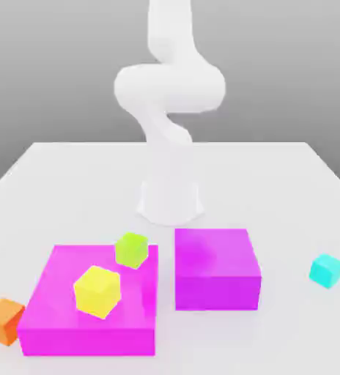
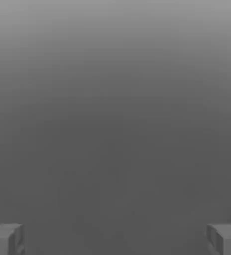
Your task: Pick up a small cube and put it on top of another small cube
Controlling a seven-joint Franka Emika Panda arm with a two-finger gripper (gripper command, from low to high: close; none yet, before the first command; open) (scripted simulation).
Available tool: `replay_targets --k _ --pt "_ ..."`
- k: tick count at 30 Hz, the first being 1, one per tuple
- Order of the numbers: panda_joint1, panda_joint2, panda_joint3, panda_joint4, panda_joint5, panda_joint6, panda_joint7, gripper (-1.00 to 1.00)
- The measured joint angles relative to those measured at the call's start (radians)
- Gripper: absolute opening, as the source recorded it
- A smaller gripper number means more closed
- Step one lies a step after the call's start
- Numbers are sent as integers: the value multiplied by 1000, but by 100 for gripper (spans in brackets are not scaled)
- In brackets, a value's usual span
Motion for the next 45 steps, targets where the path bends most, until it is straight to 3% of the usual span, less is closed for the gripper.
replay_targets --k 11,19,23,29,30,37,42,45 --pt "171 398 206 -151 41 215 37 0" --pt "305 695 356 -259 -65 369 161 0" --pt "398 852 354 -306 -192 443 274 0" --pt "558 1070 172 -269 -392 596 431 0" --pt "574 1088 153 -265 -405 610 441 -100" --pt "571 1084 157 -266 -405 608 441 -100" --pt "475 925 287 -306 -249 491 322 -100" --pt "400 842 271 -315 -171 424 214 -100"
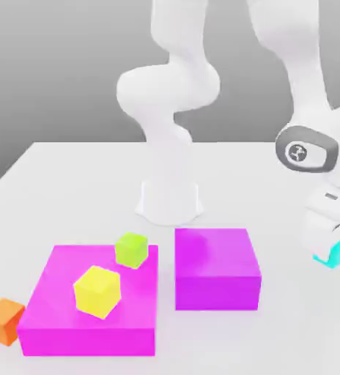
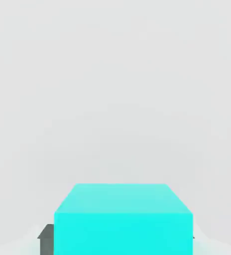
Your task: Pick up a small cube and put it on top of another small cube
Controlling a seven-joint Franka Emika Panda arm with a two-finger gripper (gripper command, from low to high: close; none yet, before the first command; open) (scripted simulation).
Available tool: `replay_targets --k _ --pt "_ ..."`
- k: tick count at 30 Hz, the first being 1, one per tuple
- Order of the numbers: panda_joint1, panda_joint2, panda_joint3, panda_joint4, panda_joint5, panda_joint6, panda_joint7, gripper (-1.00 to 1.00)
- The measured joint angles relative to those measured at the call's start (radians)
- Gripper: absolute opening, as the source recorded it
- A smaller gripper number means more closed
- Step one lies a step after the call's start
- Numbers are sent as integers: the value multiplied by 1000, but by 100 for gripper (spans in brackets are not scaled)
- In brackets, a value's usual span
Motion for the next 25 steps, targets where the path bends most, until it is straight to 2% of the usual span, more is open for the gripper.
replay_targets --k 8,16,20,21,25 --pt "-358 -161 -174 15 81 -162 -288 -100" --pt "-588 -295 -392 31 122 -315 -547 -100" --pt "-609 -200 -422 11 144 -203 -587 -100" --pt "-609 -168 -423 5 147 -165 -591 100" --pt "-609 -168 -423 5 147 -165 -591 100"
